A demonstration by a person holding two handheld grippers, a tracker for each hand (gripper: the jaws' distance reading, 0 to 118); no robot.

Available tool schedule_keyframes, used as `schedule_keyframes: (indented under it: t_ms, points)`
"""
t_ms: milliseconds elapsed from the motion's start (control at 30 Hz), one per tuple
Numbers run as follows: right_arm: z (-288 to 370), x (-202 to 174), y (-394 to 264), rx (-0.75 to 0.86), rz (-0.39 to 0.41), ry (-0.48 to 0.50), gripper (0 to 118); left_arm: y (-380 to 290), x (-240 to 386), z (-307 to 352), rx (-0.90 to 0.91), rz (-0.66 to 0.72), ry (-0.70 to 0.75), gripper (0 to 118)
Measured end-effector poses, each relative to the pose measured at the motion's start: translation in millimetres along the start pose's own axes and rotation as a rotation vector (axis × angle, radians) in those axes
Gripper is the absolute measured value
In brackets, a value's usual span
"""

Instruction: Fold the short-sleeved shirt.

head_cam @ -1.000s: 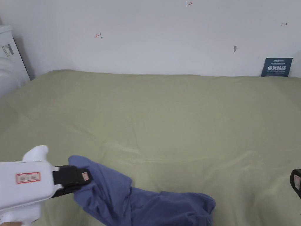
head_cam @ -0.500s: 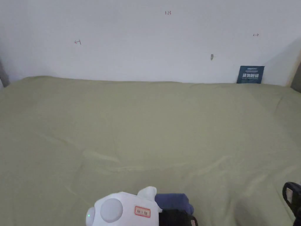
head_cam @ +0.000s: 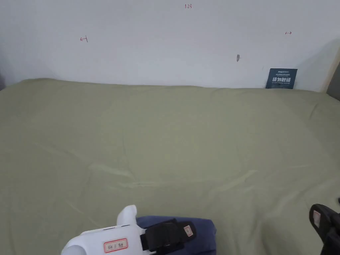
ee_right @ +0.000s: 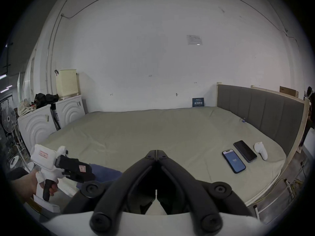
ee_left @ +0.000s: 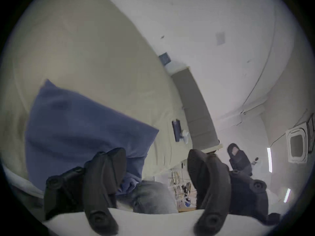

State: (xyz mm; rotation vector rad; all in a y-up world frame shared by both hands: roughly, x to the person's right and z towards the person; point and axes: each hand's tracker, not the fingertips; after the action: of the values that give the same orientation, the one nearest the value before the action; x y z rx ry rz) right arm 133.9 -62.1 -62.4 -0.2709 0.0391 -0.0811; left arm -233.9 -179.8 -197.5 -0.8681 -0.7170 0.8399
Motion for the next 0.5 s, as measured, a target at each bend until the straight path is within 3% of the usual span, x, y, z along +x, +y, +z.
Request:
schedule_keyframes:
  t_ms: [33,100,133,233,367,500]
  points:
    - [-3,-3,-2,-0.009,0.003,0.01,0,-3,-4,1,0.019,-0.006,0.002,71]
    - [-6,-8,-4,-0.021,0.004,0.03,0,-12,-14,-11,0.039,-0.013,0.031,24]
    - [-8,-11,-5,-0.026,0.005,0.044,0,-20,-21,-21,0.046,-0.008,0.046,7]
    - [-5,-18,-3,-0.02,0.015,0.068,0,-45,-39,-56,-0.041,0.071,-0.01,6]
    - [-2,-24,5,0.001,0.04,0.081,0,-85,-39,-104,-0.222,-0.01,0.065,2]
    - [-7,-25,10,0.008,0.053,0.102,0,-88,-33,-107,-0.179,0.045,0.057,1]
